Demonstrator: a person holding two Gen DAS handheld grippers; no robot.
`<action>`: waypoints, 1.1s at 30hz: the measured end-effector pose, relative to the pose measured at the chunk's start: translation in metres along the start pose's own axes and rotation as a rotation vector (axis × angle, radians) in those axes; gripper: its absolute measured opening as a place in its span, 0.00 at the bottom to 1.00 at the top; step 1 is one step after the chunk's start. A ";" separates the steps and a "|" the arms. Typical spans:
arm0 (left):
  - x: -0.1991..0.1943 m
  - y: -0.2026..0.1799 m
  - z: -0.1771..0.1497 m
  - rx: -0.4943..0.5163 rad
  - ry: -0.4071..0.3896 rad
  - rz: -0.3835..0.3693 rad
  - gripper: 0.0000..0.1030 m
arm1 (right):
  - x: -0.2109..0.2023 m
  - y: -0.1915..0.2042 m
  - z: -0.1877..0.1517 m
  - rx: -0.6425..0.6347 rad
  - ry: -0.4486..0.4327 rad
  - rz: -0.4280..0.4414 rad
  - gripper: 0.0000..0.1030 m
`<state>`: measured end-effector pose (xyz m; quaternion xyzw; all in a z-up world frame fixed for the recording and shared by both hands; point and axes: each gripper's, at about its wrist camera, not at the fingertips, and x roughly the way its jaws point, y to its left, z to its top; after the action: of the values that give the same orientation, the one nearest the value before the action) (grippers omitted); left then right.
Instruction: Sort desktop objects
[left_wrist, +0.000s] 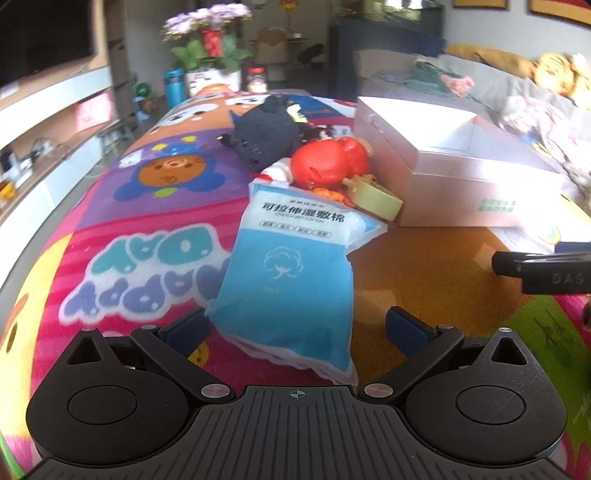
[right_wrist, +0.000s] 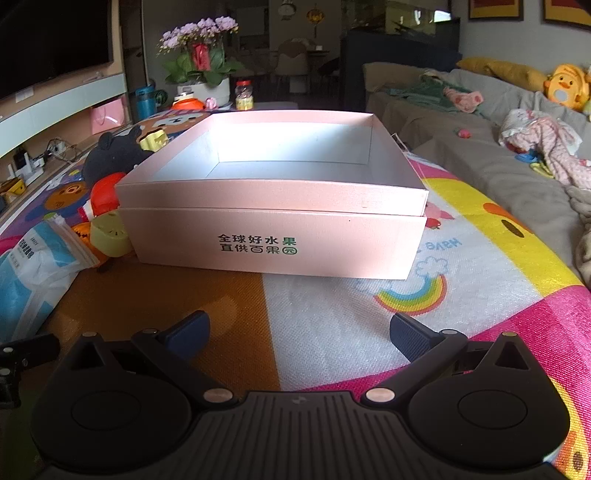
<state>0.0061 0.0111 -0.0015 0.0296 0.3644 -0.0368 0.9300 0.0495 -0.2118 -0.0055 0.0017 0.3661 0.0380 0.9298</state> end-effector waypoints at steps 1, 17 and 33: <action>0.000 0.001 0.002 0.035 -0.006 0.000 1.00 | 0.000 0.001 0.002 -0.013 0.017 -0.005 1.00; 0.004 0.091 0.003 -0.292 -0.131 0.128 1.00 | -0.044 0.114 -0.021 -0.653 -0.312 0.002 0.81; -0.009 0.096 -0.003 -0.352 -0.230 0.146 1.00 | -0.031 0.159 -0.011 -0.791 -0.359 -0.018 0.03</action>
<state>0.0063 0.1076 0.0053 -0.1112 0.2535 0.0915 0.9566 0.0084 -0.0553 0.0127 -0.3512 0.1558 0.1663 0.9081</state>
